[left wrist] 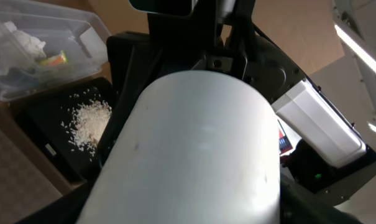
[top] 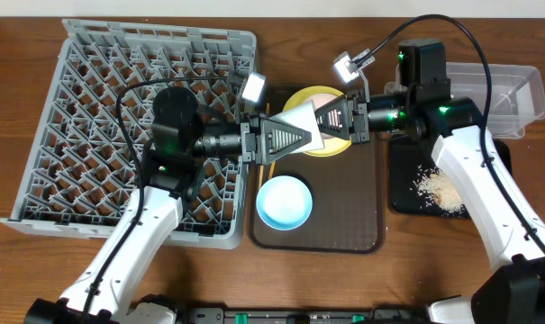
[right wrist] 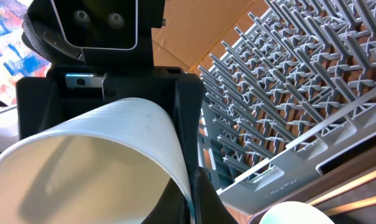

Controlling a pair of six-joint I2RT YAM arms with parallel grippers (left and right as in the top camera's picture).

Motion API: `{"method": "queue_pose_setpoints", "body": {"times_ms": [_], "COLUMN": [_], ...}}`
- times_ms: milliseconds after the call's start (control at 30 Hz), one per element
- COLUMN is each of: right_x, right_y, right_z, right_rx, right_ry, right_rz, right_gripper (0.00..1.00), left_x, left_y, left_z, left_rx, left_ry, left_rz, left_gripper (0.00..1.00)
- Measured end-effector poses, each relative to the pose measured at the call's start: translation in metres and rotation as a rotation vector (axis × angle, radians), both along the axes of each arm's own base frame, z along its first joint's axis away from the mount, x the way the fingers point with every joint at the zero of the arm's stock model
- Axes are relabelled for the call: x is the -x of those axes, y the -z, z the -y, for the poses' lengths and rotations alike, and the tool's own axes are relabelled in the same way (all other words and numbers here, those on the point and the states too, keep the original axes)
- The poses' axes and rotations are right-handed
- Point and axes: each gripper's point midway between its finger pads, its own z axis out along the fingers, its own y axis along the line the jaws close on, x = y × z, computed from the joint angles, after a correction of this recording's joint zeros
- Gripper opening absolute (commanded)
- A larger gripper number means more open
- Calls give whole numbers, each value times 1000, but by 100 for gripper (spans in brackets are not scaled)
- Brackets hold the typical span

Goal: Sort waste into correct bins and load items into the dishwasher

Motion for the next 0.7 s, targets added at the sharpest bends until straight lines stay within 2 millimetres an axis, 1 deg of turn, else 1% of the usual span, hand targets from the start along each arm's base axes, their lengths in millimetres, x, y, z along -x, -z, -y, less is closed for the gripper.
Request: {"method": "queue_pose_setpoints", "body": {"times_ms": [267,333,367,433,500,567,633,700], "right_x": [1,1,0,-1,-2,-3,-4,-6], "right_y": [-2,-1,0,1,4,12,28,46], "right_z": [0,0,0,0,1,3,7,14], "right_rx": [-9,-7,-3,3,17,57,130,222], "right_ry": [-9,-6,-3,3,15,44,89,145], "right_rz": [0,-2,-2,2,-5,-39,-96,-142], "right_gripper": [2,13,17,17,17,17,16,15], "left_x": [1,2,2,1,2,1,-5,-14], "left_y": [1,3,4,10,16,22,30,38], "left_z": [0,0,0,0,0,-1,-3,-9], "left_rx": [-7,-13,-17,-33,-51,-71,-100,-133], "left_ry": [9,12,11,9,11,4,-32,-82], "left_rz": [75,105,117,128,151,161,167,174], "left_gripper": [56,54,52,48,46,43,37,36]}}
